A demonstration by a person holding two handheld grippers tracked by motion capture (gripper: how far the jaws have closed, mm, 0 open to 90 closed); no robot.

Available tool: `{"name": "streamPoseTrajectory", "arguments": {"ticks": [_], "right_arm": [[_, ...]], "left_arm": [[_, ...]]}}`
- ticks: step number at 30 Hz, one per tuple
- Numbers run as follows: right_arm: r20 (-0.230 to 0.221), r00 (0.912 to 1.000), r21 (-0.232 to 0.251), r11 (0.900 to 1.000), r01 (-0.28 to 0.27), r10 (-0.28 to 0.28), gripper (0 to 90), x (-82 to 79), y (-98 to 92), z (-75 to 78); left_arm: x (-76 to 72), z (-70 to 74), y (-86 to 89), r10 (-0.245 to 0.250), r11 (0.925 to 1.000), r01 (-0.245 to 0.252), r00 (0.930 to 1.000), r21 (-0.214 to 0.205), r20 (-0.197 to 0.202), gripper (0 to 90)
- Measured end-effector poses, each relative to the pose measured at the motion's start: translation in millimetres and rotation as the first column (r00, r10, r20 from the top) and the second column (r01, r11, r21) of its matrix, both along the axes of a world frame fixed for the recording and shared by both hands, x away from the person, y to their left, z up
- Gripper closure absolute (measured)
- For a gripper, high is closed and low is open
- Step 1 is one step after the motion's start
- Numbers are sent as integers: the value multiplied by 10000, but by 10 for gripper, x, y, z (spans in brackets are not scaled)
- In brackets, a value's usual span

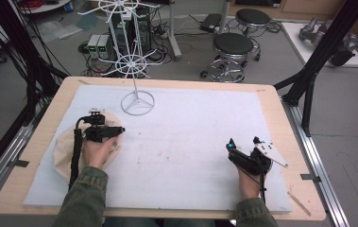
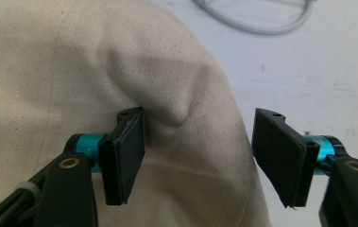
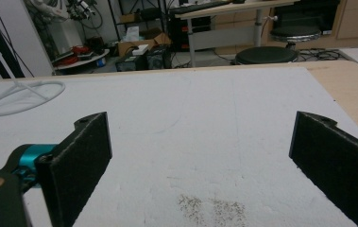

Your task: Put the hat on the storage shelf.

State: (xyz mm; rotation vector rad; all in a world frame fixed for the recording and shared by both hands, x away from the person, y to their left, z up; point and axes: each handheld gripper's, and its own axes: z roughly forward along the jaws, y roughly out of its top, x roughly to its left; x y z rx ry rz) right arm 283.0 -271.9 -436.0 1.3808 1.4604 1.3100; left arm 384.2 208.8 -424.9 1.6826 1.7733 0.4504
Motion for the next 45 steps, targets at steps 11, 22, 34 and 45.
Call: {"name": "streamPoseTrajectory", "arguments": {"ticks": [11,22,34,45], "right_arm": [[-54,10000,40,10000,-42,42,54,11,10,-8],[-63,10000,58,10000,-58,58,54,18,13,-8],[-65,9999,-5,9999,-132,132,54,12,28,-6],[-101,9994,61,9994,-337,338,54,-7,52,-2]], "left_arm": [[-41,-108,29,509,9978,-491,9980,-451,387,447],[-100,-170,148,127,9797,98,9938,-2000,1109,791],[-249,-93,348,-551,9671,974,9821,-2351,1801,802],[-563,240,584,-1063,9227,2198,9348,-3168,3389,797]]}}
